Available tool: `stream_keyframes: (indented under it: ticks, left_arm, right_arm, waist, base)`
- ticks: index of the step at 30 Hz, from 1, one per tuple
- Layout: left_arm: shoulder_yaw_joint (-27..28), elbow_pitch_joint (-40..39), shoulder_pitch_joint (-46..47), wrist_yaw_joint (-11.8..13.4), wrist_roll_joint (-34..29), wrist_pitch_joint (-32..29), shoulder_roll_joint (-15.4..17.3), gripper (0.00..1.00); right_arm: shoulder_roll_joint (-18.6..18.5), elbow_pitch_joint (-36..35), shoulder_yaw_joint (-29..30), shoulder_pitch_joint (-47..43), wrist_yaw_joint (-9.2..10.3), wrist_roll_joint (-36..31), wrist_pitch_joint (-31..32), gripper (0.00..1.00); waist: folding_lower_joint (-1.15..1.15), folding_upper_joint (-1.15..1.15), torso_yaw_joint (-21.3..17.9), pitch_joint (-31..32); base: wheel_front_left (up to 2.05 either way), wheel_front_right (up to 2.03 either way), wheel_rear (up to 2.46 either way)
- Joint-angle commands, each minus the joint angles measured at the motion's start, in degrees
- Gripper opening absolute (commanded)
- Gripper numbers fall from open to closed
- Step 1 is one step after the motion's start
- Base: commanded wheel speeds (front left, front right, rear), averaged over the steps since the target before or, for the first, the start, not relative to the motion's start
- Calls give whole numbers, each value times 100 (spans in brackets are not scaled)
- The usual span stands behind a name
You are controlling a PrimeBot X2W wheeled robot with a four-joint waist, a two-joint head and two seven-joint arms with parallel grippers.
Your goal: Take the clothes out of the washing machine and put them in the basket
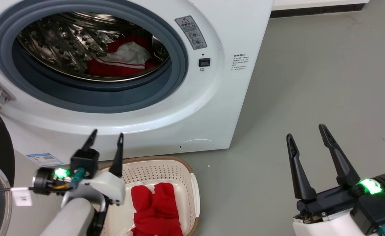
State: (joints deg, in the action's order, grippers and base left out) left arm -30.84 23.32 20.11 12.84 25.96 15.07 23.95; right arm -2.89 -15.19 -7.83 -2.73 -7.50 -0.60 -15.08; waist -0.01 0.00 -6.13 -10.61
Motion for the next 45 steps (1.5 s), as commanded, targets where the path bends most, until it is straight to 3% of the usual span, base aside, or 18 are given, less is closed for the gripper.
stream_keyframes:
  ticks: [1, 10, 18, 24, 33, 45]
  left_arm:
    - [258, -190, -63, -2, -151, 14, 33, 100]
    - [905, -179, 485, -309, -346, 15, 173, 100]
    - [987, 451, 1831, -773, -394, -365, 549, 100]
    - [924, 956, 3132, -1221, -453, -1241, 965, 100]
    - [749, 1743, 5020, -1798, -399, -2830, 1275, 100]
    - [358, 2255, 6660, -2016, -127, -4769, 1471, 100]
  right_arm:
    - [3, -27, -30, -40, 2, -10, -14, 100]
    - [3, -59, -91, 166, 2, 91, -14, 100]
    - [4, -162, -106, 469, 2, 208, -14, 100]
    - [4, -316, -82, 820, 2, 392, -13, 100]
    - [5, -619, 37, 1270, 2, 747, -14, 100]
    - [4, -949, 99, 1598, 2, 1103, -14, 100]
  waist:
    - [1, 0, -30, -27]
    - [1, 0, -268, -298]
    - [1, 0, -596, -867]
    - [1, 0, -848, -1538]
    - [1, 0, -1180, -2559]
    - [1, 0, -1522, -3408]
  base:
    - [0, 0, 0]
    - [0, 0, 0]
    - [0, 0, 0]
    - [0, 0, 0]
    - [0, 0, 0]
    - [0, 0, 0]
